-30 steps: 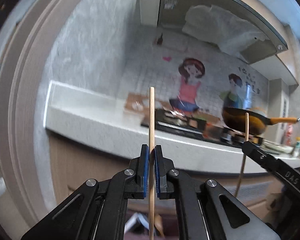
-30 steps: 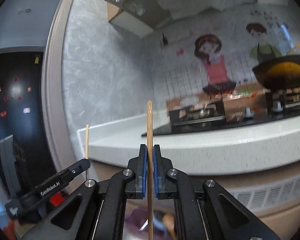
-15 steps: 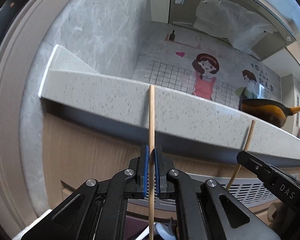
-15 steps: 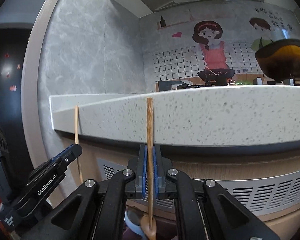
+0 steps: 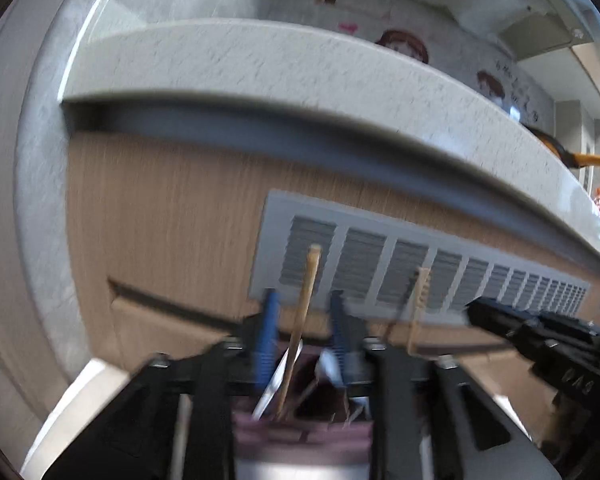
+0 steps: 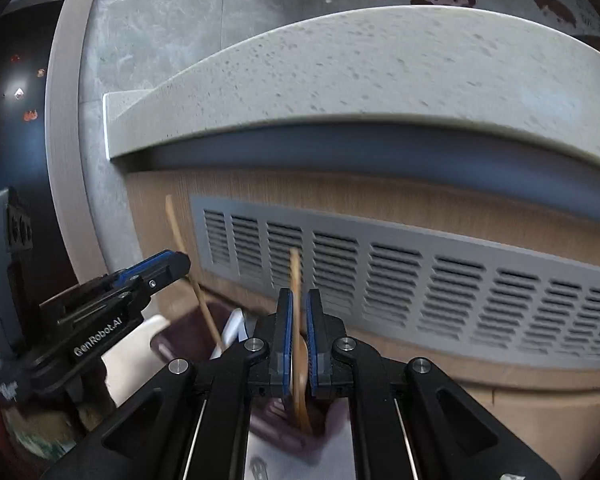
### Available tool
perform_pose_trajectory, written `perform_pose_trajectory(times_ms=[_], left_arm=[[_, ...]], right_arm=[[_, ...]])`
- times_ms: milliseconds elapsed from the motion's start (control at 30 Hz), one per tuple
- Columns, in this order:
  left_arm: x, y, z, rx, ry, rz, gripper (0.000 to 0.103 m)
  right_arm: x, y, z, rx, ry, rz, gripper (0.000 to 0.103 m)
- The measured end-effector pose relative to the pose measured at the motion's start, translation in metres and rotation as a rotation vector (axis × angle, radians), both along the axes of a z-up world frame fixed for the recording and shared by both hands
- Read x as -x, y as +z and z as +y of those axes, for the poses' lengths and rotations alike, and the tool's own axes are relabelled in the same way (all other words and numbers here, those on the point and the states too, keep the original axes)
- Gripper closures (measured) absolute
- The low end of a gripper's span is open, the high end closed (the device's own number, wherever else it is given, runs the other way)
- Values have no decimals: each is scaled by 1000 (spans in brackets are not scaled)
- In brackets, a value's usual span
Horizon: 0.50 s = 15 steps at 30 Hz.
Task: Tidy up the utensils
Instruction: 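Drop both chopsticks into the purple caddy and open both grippers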
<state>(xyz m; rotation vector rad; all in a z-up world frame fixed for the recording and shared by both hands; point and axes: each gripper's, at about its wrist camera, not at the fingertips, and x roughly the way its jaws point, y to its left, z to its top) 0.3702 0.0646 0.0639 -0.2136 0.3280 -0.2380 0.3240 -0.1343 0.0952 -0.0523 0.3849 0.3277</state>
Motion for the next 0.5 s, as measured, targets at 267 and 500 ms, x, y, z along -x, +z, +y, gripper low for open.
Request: perform_pose_trajectory(times_ms=[267,500], left_arm=[[43,-16,24,-69,28,238,51],[95,-45,23,-117,-40,382,50]], right_arm=[[41,-23,-22,12,105,221,79],[75,-91,-14,148,187,445,79]])
